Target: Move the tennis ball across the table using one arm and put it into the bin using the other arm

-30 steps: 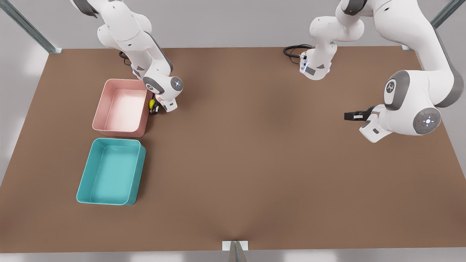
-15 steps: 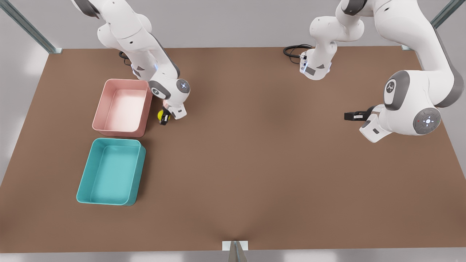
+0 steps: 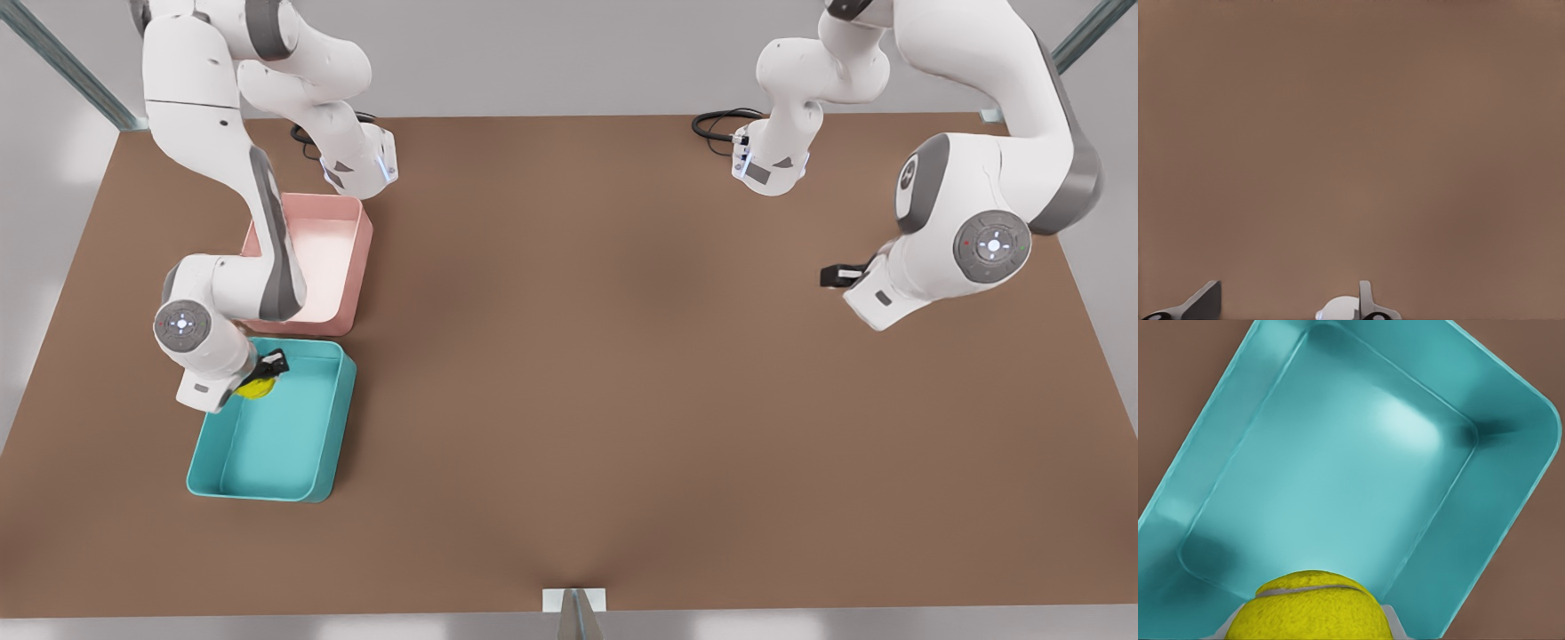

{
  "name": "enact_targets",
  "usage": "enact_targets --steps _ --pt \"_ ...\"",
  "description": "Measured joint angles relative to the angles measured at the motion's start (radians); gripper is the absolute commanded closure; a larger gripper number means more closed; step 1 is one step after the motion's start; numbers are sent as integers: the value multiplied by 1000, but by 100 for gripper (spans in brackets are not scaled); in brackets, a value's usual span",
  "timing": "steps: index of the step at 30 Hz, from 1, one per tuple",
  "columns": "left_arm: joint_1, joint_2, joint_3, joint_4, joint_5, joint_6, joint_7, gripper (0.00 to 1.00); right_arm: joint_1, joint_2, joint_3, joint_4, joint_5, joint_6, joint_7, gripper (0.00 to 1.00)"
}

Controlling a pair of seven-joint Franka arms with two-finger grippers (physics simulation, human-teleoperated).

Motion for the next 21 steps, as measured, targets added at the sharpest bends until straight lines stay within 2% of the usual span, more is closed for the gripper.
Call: enact_targets --steps 3,4,5,10,13,14,16,17,21 --pt "0 -3 0 3 6 14 7 0 -13 98 -6 82 124 -5 -37 48" --pt "0 -3 -1 3 8 17 8 0 -15 120 -6 103 151 -7 -48 42" --pt "-1 -3 0 3 9 19 10 0 -17 136 -6 115 173 -7 -56 0" --pt "0 -3 0 2 11 27 17 0 -19 149 -6 126 227 -11 -83 0" --pt "0 -3 -1 1 10 29 20 0 -21 69 5 153 226 -89 -62 0" --pt "0 -3 -1 1 10 30 21 0 -34 33 39 210 200 -159 -34 0" --pt "-1 -3 -1 0 10 30 23 0 -85 -47 176 366 115 -330 35 0" --pt "-1 -3 -1 0 10 30 24 0 -103 -93 211 402 88 -403 67 0" --pt "-2 -3 -1 0 11 28 27 0 -167 -247 245 373 35 -595 176 0"
